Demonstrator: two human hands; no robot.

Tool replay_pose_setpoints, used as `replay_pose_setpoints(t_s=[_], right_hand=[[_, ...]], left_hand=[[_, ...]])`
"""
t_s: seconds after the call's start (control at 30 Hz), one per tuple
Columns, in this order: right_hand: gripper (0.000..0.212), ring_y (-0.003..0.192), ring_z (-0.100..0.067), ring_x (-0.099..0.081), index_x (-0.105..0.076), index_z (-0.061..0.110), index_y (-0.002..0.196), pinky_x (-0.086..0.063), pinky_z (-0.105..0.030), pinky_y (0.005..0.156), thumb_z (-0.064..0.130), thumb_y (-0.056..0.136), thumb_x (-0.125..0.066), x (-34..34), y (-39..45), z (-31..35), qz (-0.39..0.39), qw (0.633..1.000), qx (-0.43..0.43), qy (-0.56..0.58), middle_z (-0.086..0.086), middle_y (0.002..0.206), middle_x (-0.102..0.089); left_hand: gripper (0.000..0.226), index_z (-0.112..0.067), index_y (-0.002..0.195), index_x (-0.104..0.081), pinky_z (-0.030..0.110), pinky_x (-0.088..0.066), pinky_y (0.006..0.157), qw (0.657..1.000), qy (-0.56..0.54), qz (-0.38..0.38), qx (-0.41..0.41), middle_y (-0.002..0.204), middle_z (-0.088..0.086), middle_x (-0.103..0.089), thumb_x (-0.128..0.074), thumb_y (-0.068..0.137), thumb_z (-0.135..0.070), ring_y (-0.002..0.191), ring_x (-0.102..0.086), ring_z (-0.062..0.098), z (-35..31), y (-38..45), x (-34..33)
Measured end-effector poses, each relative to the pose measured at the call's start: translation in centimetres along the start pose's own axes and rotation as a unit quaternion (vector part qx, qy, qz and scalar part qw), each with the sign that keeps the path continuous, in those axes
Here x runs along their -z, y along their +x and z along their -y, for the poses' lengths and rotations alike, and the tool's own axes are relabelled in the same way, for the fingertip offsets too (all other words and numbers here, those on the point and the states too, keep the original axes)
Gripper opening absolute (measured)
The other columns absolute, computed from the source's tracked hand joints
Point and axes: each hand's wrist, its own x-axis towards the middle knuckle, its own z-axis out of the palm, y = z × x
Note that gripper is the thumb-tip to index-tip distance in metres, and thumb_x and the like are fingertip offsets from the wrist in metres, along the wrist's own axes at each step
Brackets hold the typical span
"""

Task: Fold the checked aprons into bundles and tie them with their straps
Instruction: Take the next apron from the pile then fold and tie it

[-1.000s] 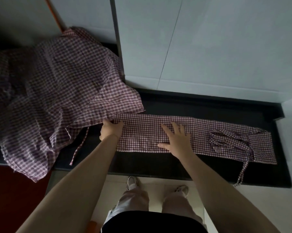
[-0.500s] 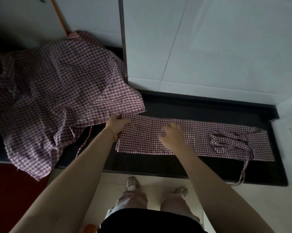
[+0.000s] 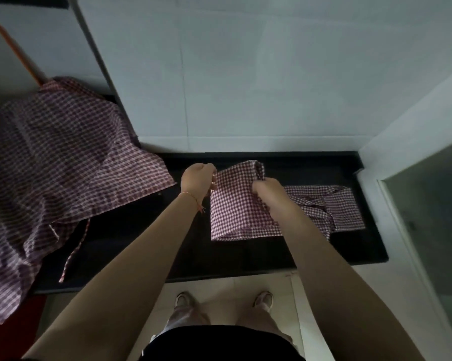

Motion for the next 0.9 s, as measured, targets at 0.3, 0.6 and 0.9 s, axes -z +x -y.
replay_pose_setpoints(t_s=[0.3,0.6,0.9], right_hand=[[0.05,0.095,-0.029,-0.061,-0.059,0.005,0.119,-0.051,-0.037,0.085,0.038,0.084,-0.047,20.1,2.9,-6.3,-0.23,0.972,0.005,-0.04,-0.009,0.11,-0.063],[0.039,0.106,-0.037,-0.057,-0.057,-0.004,0.122,-0.04,-0.033,0.078,0.025,0.102,-0.041,25.6,10.6,-14.2,-0.169,0.965,-0.024,-0.201,-0.022,0.123,-0.06],[0.047,0.125,-0.039,-0.05,-0.047,-0.006,0.136,-0.04,-0.039,0.1,0.026,0.105,-0.031,28.4,14.1,-15.9,-0.17,0.969,-0.04,-0.175,-0.024,0.14,-0.05]], left_hand=[[0.019,-0.009,0.085,-0.065,0.026,-0.043,0.064,0.99,0.114,-0.019,-0.084,0.092,0.002,-0.062,-0.054,0.094,-0.021,0.07,-0.053,0.014,0.4,-2.9,-15.3],[0.044,-0.026,0.136,-0.053,0.049,-0.018,0.12,0.877,0.44,0.007,-0.19,0.155,0.004,-0.031,-0.056,0.093,-0.031,0.146,-0.02,0.025,6.1,-2.9,-24.7],[0.058,-0.029,0.149,-0.034,0.054,0.001,0.121,0.819,0.523,-0.039,-0.23,0.162,0.006,-0.018,-0.049,0.094,-0.04,0.151,-0.004,0.028,8.8,-2.7,-27.8]])
